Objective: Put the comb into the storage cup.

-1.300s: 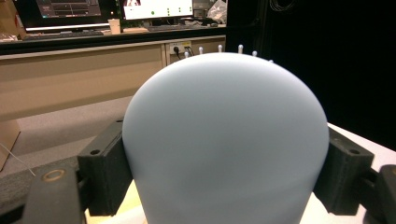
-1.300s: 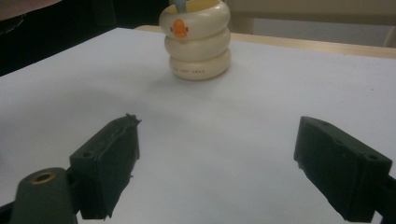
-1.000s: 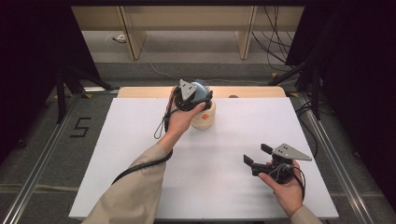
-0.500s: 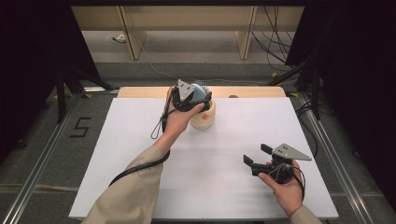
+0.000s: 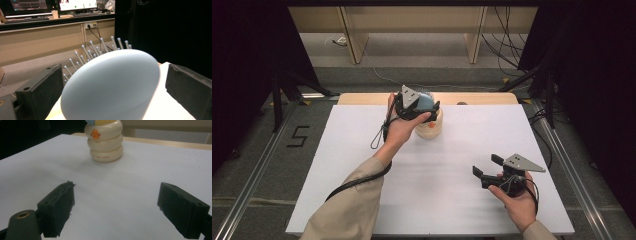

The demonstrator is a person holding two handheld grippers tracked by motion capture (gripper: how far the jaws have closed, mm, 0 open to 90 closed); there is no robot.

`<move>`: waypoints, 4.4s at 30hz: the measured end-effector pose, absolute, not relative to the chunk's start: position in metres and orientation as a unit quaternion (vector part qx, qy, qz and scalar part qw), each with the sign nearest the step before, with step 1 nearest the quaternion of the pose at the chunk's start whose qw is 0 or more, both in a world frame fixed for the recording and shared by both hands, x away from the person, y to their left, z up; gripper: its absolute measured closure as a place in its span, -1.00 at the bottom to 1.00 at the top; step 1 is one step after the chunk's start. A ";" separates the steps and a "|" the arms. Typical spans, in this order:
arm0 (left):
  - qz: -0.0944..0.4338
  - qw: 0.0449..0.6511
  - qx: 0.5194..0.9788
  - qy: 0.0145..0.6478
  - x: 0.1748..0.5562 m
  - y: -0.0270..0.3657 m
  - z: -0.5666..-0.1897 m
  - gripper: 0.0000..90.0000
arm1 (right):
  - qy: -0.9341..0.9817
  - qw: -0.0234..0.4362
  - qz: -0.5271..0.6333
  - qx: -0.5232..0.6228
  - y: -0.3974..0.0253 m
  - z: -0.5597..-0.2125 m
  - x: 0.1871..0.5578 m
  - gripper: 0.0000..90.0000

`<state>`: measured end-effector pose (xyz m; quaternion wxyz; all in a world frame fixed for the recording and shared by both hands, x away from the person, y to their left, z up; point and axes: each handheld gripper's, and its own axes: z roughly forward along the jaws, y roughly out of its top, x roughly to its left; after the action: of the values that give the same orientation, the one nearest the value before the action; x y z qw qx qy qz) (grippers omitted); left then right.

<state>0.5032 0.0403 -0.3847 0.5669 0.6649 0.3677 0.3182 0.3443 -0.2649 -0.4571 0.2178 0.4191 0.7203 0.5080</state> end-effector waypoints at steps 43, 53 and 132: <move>0.300 0.554 0.694 0.350 0.478 0.066 -0.377 -1.00 | 0.719 0.221 0.507 0.421 -0.265 -0.456 0.344 -0.66; 0.300 0.546 0.699 0.351 0.470 0.075 -0.378 -1.00 | 0.719 0.223 0.506 0.420 -0.265 -0.456 0.344 -0.66; 0.274 0.509 0.735 0.354 0.379 0.162 -0.452 -1.00 | 0.720 0.224 0.507 0.417 -0.265 -0.455 0.344 -0.66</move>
<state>0.3794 0.1623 -0.4517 0.5095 0.7351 0.3537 0.2737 0.3438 -0.2650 -0.4550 0.2243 0.4172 0.7199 0.5074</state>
